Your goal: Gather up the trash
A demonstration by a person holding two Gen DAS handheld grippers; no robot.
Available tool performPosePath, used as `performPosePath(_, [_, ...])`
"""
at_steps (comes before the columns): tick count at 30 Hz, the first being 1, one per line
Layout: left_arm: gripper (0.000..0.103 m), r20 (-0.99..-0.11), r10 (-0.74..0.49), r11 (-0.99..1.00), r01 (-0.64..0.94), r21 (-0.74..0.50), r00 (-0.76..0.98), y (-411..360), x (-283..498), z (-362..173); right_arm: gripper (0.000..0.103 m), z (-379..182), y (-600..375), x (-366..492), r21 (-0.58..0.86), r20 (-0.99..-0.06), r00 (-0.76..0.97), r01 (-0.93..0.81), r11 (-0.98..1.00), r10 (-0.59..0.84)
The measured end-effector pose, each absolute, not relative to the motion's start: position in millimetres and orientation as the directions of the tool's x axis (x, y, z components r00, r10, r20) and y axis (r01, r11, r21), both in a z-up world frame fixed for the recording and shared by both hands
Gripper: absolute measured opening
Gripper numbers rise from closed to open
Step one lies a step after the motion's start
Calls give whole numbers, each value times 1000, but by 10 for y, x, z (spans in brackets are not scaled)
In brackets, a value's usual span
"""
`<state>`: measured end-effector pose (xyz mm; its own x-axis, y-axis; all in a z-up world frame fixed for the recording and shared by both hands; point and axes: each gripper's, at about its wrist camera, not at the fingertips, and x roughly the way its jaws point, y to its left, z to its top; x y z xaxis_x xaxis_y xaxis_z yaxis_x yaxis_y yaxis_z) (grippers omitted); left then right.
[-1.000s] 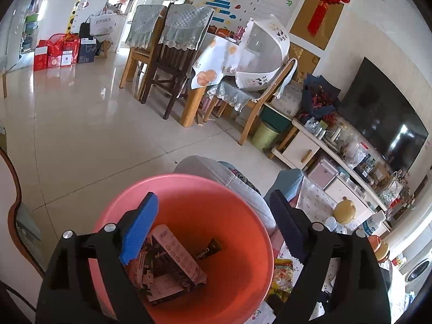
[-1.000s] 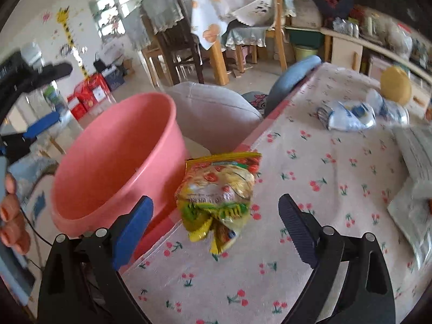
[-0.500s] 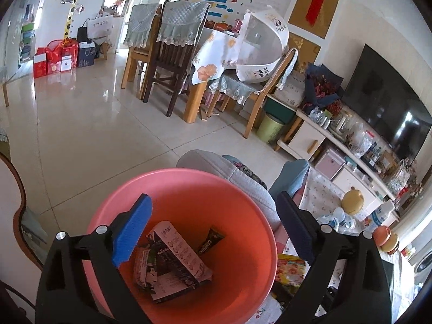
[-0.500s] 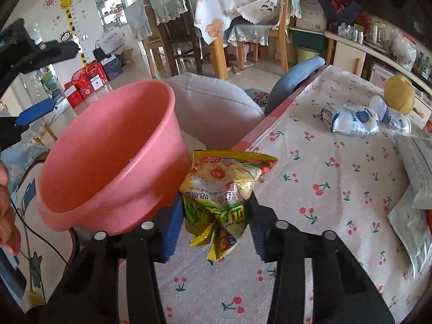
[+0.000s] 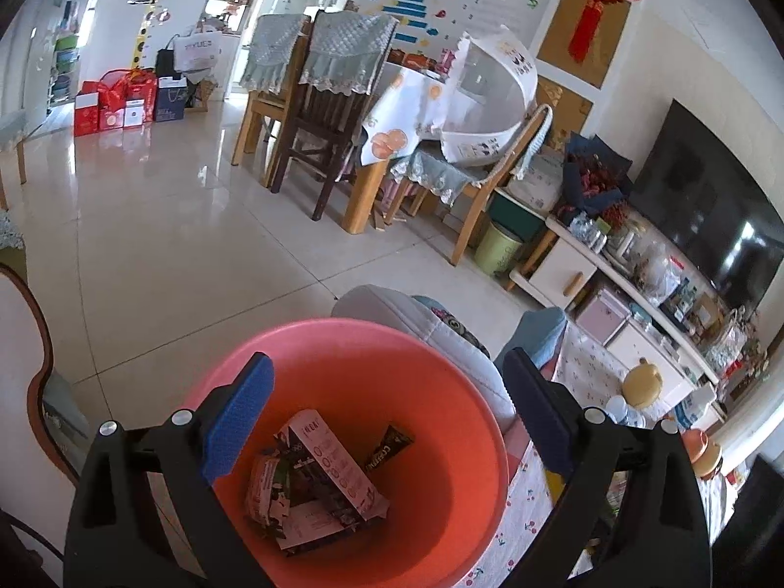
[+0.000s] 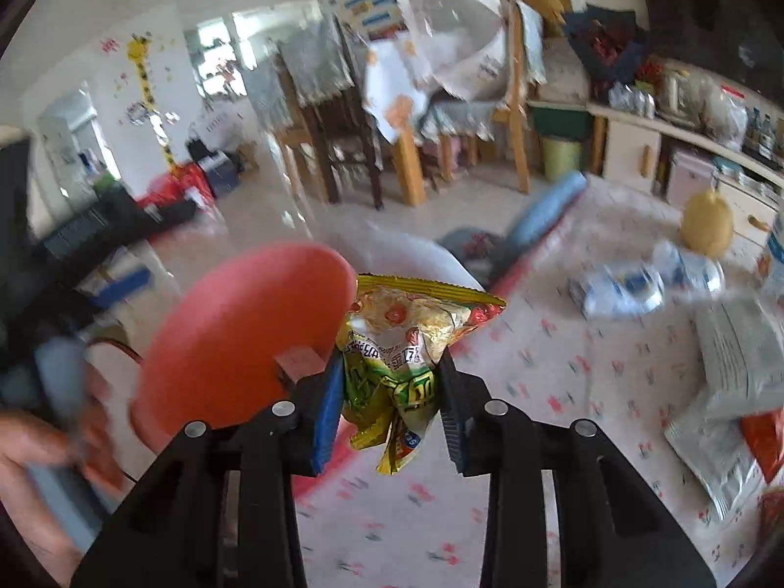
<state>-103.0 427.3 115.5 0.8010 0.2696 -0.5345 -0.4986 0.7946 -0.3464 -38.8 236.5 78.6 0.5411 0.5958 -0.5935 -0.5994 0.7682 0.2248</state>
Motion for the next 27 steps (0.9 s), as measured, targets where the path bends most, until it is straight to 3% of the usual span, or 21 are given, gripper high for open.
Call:
performPosePath(5, [96, -515, 300, 769, -523, -367, 803, 4341, -1097, 1196, 41, 1073, 2754, -548, 217, -556, 483, -701, 679, 676])
performPosePath(7, [96, -515, 312, 764, -533, -364, 798, 4373, -1115, 1201, 56, 1054, 2876, -575, 225, -565, 441, -731, 644, 698])
performPosePath(9, [96, -510, 322, 763, -538, -359, 798, 4375, -1126, 1213, 78, 1018, 2873, -613, 218, -565, 464, -713, 666, 682])
performPosePath(14, [99, -496, 353, 769, -548, -328, 793, 4324, -1113, 1277, 90, 912, 2546, -584, 246, -577, 517, -628, 739, 632])
performPosePath(19, [99, -510, 385, 790, -561, -249, 769, 4189, -1023, 1309, 91, 826, 2150, -542, 229, -591, 572, -557, 798, 569])
performPosePath(27, [99, -420, 399, 867, -485, -117, 815, 3756, -930, 1341, 98, 693, 1537, -744, 166, -597, 623, -520, 838, 505])
